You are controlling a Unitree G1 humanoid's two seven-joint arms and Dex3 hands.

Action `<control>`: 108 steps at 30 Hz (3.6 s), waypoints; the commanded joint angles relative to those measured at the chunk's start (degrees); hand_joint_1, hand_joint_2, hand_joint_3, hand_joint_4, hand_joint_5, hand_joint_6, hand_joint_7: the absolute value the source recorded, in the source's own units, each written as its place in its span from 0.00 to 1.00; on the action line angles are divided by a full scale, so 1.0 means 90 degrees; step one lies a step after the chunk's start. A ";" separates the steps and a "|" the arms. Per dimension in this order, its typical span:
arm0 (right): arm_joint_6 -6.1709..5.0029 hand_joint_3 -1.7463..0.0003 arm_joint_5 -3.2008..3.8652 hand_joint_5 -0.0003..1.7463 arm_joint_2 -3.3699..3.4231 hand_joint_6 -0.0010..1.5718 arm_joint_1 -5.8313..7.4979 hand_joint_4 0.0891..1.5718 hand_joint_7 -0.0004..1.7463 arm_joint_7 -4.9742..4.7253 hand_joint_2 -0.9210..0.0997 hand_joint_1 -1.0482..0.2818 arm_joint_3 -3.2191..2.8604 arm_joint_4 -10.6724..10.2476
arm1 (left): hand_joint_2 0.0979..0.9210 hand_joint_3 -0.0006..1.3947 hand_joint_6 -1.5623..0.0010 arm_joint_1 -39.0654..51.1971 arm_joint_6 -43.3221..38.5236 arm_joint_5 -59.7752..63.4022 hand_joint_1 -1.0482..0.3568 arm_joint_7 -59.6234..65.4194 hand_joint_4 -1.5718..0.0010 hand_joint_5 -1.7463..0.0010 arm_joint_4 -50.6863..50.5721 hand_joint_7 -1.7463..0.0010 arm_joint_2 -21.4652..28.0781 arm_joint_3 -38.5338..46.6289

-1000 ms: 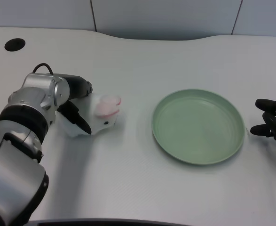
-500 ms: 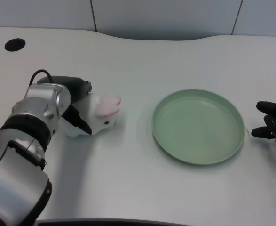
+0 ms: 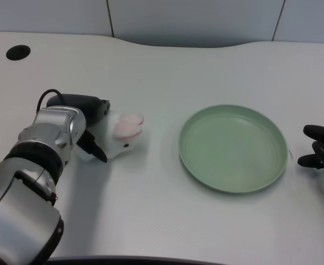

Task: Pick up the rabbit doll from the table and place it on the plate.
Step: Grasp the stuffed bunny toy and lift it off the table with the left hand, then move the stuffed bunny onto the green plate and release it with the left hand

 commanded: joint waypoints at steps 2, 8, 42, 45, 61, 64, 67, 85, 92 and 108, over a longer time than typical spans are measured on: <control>-0.0079 0.85 0.0138 0.48 -0.0084 0.62 0.0158 0.45 0.01 0.0046 0.00 0.46 -0.0061 -0.0060 | 0.81 0.00 0.90 0.0192 0.0015 -0.0028 0.17 0.0142 0.93 0.98 0.0055 0.99 -0.0022 0.0035; -0.0055 0.86 0.0180 0.47 -0.0088 0.62 0.0204 0.45 0.00 0.0066 0.00 0.46 -0.0034 -0.0115 | 0.81 0.00 0.84 0.0233 -0.0016 0.0125 0.17 0.0574 0.85 0.95 0.0061 0.98 -0.0055 -0.0108; -0.0085 0.85 0.0211 0.44 -0.0152 0.63 0.0151 0.48 0.01 0.0048 0.00 0.47 -0.0040 -0.0005 | 0.99 0.03 0.54 0.0025 0.0137 -0.1480 0.56 0.1368 0.62 0.32 -0.0013 0.47 -0.0460 0.1803; -0.0119 0.85 0.0137 0.44 -0.0153 0.63 0.0147 0.48 0.01 -0.0048 0.00 0.46 0.0014 0.0005 | 0.98 0.01 0.66 -0.0110 0.0264 -0.1631 0.58 0.0985 0.66 0.08 -0.0022 0.08 -0.0506 0.1947; -0.0134 0.85 0.0105 0.44 0.0002 0.63 0.0052 0.48 0.00 -0.0095 0.00 0.47 0.0076 0.0052 | 0.97 0.02 0.57 -0.0883 -0.0137 -0.1737 0.66 0.0657 0.54 0.00 -0.0161 0.00 -0.1143 0.2000; -0.0163 0.86 0.0007 0.44 0.0018 0.62 0.0044 0.47 0.00 -0.0209 0.00 0.46 0.0158 0.0058 | 0.96 0.02 0.54 -0.1046 -0.0094 -0.1710 0.67 0.0729 0.51 0.00 -0.0175 0.00 -0.1371 0.1944; -0.0163 0.85 0.0012 0.43 0.0050 0.62 0.0033 0.46 0.00 -0.0245 0.00 0.47 0.0196 0.0066 | 0.95 0.02 0.57 -0.1157 -0.0088 -0.1703 0.65 0.0752 0.54 0.00 -0.0196 0.00 -0.1558 0.1911; -0.0094 0.84 -0.0187 0.46 0.0260 0.60 0.0194 0.42 0.00 -0.0720 0.00 0.48 0.0460 -0.0361 | 0.97 0.04 0.61 -0.0984 -0.0239 -0.1426 0.64 0.0901 0.58 0.00 -0.0164 0.00 -0.2379 0.1433; -0.0052 0.84 -0.0139 0.47 0.0282 0.59 0.0251 0.41 0.00 -0.0740 0.00 0.47 0.0514 -0.0464 | 1.00 0.05 0.60 -0.0904 -0.0117 -0.1307 0.61 0.0832 0.63 0.06 -0.0121 0.20 -0.2442 0.1265; -0.0124 0.85 -0.0152 0.47 0.0324 0.60 0.0313 0.43 0.01 -0.0768 0.00 0.46 0.0555 -0.0521 | 0.99 0.02 0.49 -0.0814 0.0114 -0.0894 0.54 0.0996 0.63 0.30 -0.0098 0.69 -0.2531 0.0804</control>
